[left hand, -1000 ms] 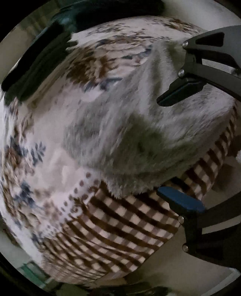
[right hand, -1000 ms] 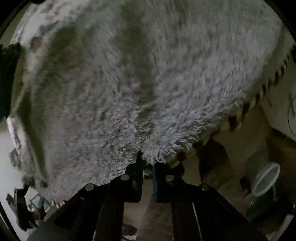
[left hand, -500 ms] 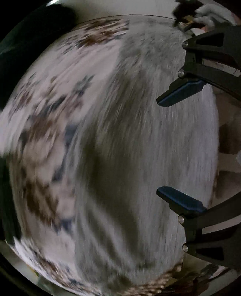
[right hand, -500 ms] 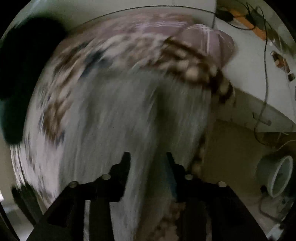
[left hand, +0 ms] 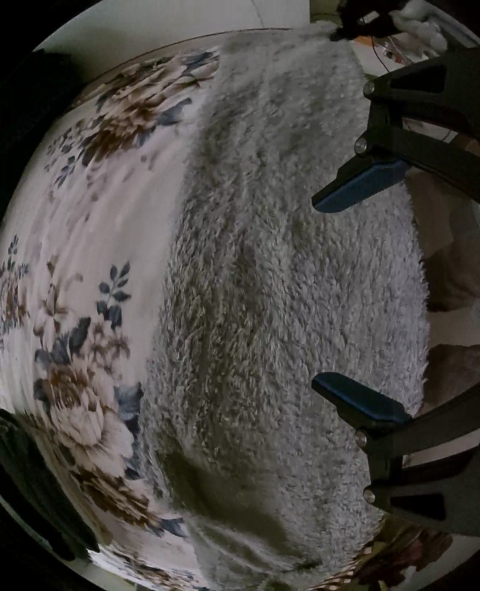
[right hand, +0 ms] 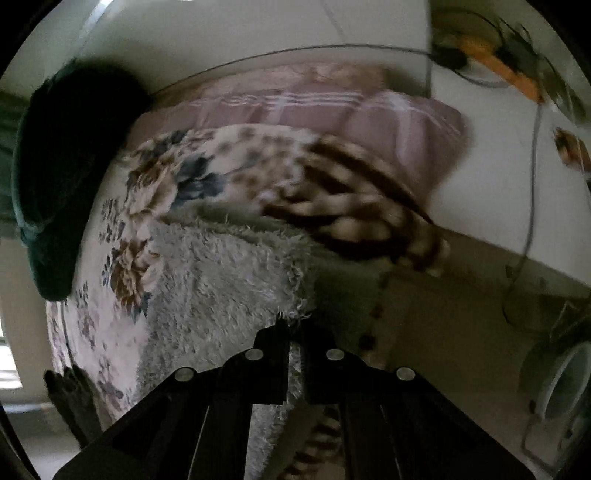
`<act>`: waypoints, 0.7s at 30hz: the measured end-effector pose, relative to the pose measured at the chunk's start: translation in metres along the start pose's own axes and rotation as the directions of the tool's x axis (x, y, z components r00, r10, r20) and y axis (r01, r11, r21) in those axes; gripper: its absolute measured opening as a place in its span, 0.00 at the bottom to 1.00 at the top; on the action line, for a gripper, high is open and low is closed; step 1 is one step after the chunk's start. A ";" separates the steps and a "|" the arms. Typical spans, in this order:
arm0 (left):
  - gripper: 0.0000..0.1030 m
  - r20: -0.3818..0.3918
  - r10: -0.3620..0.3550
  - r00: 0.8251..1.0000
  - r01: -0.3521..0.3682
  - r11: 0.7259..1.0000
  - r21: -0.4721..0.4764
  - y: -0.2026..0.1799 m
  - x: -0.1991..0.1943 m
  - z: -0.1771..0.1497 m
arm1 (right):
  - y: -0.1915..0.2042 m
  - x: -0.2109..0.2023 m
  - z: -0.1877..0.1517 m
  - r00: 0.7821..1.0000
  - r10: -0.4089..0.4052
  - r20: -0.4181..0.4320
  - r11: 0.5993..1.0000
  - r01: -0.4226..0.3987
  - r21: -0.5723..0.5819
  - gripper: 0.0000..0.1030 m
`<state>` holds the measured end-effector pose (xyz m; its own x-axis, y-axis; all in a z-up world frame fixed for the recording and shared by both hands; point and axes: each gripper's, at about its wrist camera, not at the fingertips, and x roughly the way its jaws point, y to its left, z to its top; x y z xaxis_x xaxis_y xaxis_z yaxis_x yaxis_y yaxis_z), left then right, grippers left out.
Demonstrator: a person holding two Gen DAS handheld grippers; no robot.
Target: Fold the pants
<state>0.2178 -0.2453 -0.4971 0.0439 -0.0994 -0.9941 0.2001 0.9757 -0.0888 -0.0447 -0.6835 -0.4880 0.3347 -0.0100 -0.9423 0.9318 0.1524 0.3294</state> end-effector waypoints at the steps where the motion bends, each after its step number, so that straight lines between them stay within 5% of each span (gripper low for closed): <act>1: 0.86 0.000 0.005 1.000 -0.005 1.000 -0.001 -0.001 0.002 0.001 | -0.010 0.009 0.002 0.999 0.008 -0.036 1.000 -0.007 0.007 0.05; 3: 0.86 -0.001 0.009 1.000 -0.009 1.000 -0.006 -0.002 0.006 0.002 | -0.026 0.032 0.008 0.992 -0.006 -0.126 1.000 0.009 0.026 0.07; 5: 0.86 -0.009 0.013 1.000 -0.014 1.000 -0.018 0.002 0.008 0.002 | -0.027 0.046 0.012 0.984 -0.045 -0.173 0.999 0.048 0.012 0.27; 8: 0.86 0.010 0.016 1.000 -0.016 0.998 -0.057 0.018 0.001 0.000 | -0.019 0.030 0.008 0.986 -0.070 -0.152 0.997 0.066 -0.029 0.49; 11: 0.86 0.014 0.010 1.000 -0.009 0.993 -0.118 0.047 -0.007 -0.007 | 0.011 0.009 -0.017 0.984 -0.098 -0.147 0.987 0.077 -0.142 0.58; 14: 0.86 0.013 -0.013 1.000 0.015 0.982 -0.190 0.086 -0.014 -0.014 | 0.063 0.010 -0.078 0.965 -0.140 -0.221 0.936 0.057 -0.346 0.58; 17: 0.92 0.018 -0.015 1.000 0.019 0.966 -0.258 0.145 -0.024 -0.021 | 0.116 0.027 -0.169 0.920 -0.191 -0.341 0.856 -0.013 -0.516 0.58; 21: 0.92 0.042 0.014 0.999 0.003 0.930 -0.368 0.236 -0.042 -0.023 | 0.174 0.052 -0.306 0.830 -0.236 -0.506 0.792 -0.138 -0.595 0.58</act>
<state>0.2406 -0.0062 -0.4779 0.0872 -0.0942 -0.9917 -0.1744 0.9787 -0.1083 0.0919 -0.3549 -0.4980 -0.0132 0.4561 -0.8898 0.6083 0.7099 0.3549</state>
